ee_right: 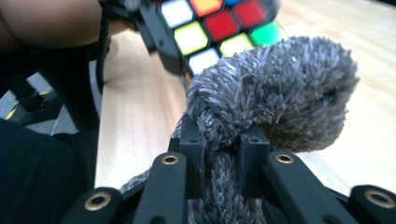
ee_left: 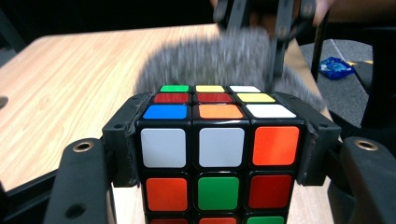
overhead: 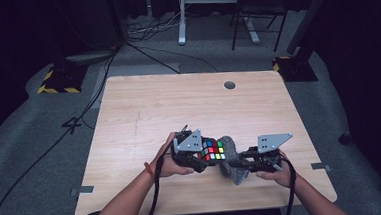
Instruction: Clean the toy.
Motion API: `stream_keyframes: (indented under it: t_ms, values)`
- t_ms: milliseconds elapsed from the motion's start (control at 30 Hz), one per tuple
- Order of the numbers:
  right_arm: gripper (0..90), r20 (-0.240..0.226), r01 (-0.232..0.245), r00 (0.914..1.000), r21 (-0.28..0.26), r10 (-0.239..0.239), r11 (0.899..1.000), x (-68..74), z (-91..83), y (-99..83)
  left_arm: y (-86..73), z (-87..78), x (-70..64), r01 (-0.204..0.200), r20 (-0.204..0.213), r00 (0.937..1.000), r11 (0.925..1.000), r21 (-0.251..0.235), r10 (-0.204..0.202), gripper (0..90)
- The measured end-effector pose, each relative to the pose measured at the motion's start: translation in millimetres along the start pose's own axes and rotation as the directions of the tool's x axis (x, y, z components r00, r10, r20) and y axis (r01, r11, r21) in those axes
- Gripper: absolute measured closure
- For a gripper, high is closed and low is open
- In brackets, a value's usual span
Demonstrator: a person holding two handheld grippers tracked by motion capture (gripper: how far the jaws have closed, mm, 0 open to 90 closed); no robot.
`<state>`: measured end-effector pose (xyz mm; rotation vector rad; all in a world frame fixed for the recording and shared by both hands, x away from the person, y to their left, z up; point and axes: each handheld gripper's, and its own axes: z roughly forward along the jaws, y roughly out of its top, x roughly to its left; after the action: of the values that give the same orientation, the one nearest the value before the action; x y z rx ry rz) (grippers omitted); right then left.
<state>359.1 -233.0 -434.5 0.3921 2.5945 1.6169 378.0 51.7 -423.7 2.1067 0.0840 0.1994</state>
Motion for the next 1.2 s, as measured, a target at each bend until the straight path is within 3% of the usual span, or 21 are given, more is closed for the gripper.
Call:
stream_keyframes:
  t_ms: [67,133,233,400,467,600,800,1033,1200]
  values:
    - [76.3,0.021,-0.017,0.9996,-0.035,0.017,0.999,-4.8,-7.4,0.9,-3.5,6.0,1.1,0.003,-0.004,1.0000,0.9992,0.040,-0.002,33.6]
    - [76.3,0.043,-0.020,0.9988,-0.045,0.021,0.999,-6.8,-12.0,2.3,-5.8,9.3,2.9,0.011,0.009,0.9999,0.9983,0.057,-0.011,33.6]
    - [76.2,0.071,-0.025,0.9971,-0.055,0.029,0.998,-10.9,-18.8,2.4,-8.7,11.3,6.5,0.020,-0.006,0.9998,0.9948,0.100,-0.020,33.6]
    - [75.5,0.129,-0.048,0.9902,-0.040,0.053,0.998,-21.5,-24.7,-2.1,-16.6,11.0,15.2,0.053,-0.043,0.9980,0.9867,0.154,-0.047,33.6]
    - [75.3,0.171,-0.043,0.9843,-0.005,0.043,0.999,-25.3,-24.9,-4.4,-19.2,13.1,17.6,0.058,-0.039,0.9979,0.9815,0.183,-0.051,33.5]
    - [75.3,0.202,-0.081,0.9766,0.028,0.073,0.996,-35.9,-25.6,-11.1,-20.9,18.3,19.2,0.064,-0.024,0.9979,0.9739,0.218,-0.060,33.5]
    - [75.3,0.207,-0.106,0.9741,0.059,0.092,0.993,-41.5,-22.6,-16.8,-20.8,27.5,16.9,0.038,0.021,0.9987,0.9578,0.285,-0.046,33.4]
    - [75.1,0.205,-0.119,0.9736,0.082,0.101,0.989,-42.9,-19.4,-18.9,-20.1,32.6,14.9,0.023,0.067,0.9966,0.9448,0.327,-0.048,33.5]
    - [74.8,0.211,-0.129,0.9717,0.103,0.105,0.986,-45.4,-17.1,-23.1,-19.5,36.8,16.6,0.040,0.087,0.9936,0.9466,0.320,-0.072,33.3]
